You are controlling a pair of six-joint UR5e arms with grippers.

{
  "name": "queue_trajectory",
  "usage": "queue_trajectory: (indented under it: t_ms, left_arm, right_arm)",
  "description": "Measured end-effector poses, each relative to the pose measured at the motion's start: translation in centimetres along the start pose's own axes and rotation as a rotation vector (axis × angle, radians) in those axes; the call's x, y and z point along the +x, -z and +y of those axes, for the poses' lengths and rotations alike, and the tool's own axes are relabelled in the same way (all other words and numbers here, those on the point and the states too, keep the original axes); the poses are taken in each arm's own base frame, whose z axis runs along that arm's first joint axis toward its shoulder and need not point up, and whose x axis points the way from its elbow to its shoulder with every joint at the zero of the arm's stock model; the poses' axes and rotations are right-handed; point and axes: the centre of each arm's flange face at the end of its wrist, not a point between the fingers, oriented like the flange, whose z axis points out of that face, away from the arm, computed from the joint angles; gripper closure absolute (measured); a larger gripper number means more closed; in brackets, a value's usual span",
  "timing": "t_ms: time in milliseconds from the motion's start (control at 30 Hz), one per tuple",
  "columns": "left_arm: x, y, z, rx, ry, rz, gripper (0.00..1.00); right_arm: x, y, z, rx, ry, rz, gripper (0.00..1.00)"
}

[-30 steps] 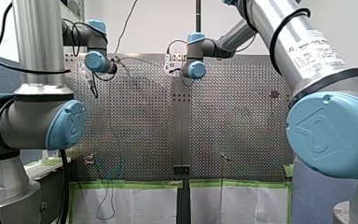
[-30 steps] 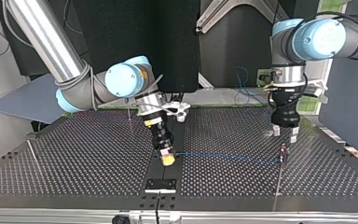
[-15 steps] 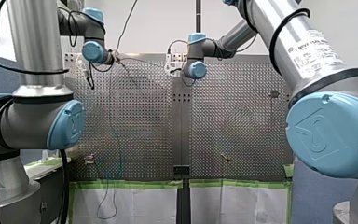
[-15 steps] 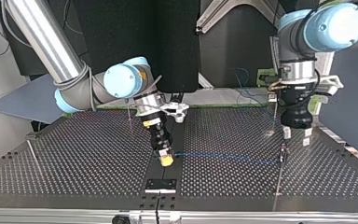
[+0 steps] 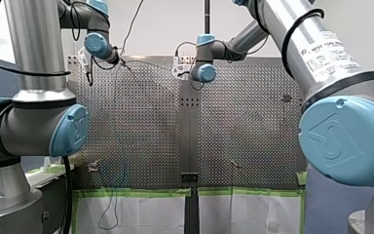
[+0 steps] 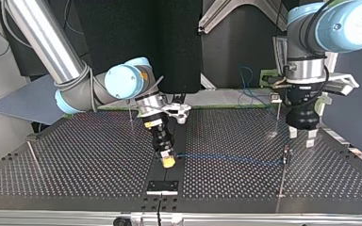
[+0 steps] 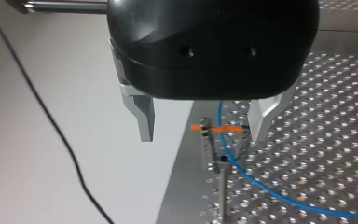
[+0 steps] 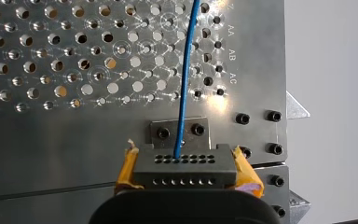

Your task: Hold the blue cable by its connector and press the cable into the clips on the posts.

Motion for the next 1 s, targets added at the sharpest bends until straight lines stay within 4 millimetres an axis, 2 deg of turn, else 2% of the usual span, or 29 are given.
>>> queue_trajectory:
  t_ms: [600,1000]
  left_arm:
    - [1.4,0.6,0.2,0.006,-0.125,0.168,0.00]
    - [-1.0,-0.4,-0.4,0.029,-0.153,0.120,0.00]
  right_arm:
    - [0.0,0.0,0.1,-0.001,0.000,0.001,1.00]
    - [0.0,0.0,0.1,0.000,0.000,0.001,1.00]
